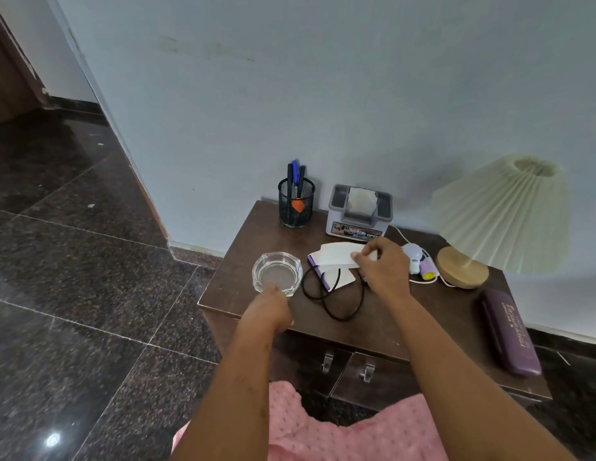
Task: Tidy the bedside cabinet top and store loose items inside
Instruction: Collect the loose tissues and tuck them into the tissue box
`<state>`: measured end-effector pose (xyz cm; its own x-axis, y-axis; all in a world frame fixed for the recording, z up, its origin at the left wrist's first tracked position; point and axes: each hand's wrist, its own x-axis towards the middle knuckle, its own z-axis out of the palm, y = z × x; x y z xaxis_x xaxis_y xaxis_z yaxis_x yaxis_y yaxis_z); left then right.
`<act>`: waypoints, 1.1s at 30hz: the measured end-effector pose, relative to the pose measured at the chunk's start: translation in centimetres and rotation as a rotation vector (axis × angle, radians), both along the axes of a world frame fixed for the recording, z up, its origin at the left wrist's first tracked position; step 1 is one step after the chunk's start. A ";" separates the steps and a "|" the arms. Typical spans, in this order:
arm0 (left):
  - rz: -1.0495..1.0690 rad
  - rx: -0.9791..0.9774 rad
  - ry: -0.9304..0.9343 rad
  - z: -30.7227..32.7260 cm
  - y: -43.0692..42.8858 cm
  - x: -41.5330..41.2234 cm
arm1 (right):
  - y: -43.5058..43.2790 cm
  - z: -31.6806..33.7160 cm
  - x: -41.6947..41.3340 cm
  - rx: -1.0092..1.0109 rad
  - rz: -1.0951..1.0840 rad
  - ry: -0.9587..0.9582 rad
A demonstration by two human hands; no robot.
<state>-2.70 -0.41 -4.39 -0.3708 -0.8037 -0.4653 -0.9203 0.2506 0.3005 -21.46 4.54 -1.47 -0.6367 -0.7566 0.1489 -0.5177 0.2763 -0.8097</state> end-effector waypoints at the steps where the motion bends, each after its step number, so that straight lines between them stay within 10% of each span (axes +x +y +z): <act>1: 0.020 0.012 0.000 0.0 0.1 -0.3 | 0.1 0.1 -0.2 -0.011 -0.004 -0.015; 7: 0.242 -0.152 0.021 1.7 0.5 -1.5 | -0.3 0.6 -0.7 -0.027 0.112 -0.098; 11: 0.121 -0.431 0.506 2.5 0.2 -3.4 | -0.3 1.2 -0.6 -0.086 0.230 -0.210; 22: 0.438 0.103 1.286 2.6 -1.7 -6.8 | -0.8 1.3 -1.4 -0.211 0.247 -0.762; 26: 0.539 0.183 1.317 2.7 -2.9 -8.5 | -1.0 0.7 -1.7 0.111 0.355 -0.410; 33: 0.230 0.106 1.205 5.4 -9.4 -13.8 | -7.0 2.0 -6.4 -0.024 0.112 -0.095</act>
